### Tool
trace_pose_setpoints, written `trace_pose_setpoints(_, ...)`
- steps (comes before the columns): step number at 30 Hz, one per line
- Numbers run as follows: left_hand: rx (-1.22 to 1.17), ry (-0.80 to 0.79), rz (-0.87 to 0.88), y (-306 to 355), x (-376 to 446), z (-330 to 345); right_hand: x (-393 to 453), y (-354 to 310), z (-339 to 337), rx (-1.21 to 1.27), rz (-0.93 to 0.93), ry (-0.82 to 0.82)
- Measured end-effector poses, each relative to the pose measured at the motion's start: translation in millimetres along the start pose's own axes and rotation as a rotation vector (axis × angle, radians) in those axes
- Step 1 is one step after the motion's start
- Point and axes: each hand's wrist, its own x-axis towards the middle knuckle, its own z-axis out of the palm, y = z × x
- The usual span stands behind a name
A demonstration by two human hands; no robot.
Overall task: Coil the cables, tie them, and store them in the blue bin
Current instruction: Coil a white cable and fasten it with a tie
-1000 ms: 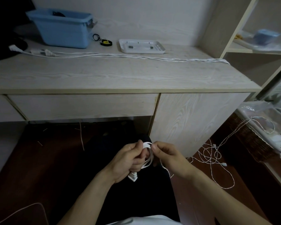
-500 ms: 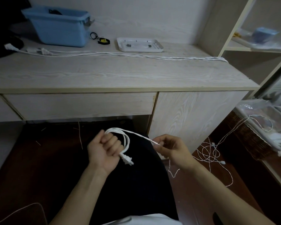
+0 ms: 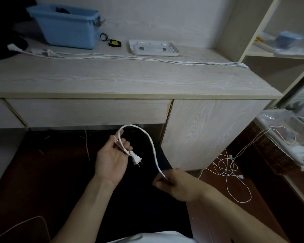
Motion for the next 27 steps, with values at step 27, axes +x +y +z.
trace_pose_setpoints(27, 0.047, -0.325, -0.38, 10, -12, -8, 1, 43, -36, 1.405, 0.316, 0.617)
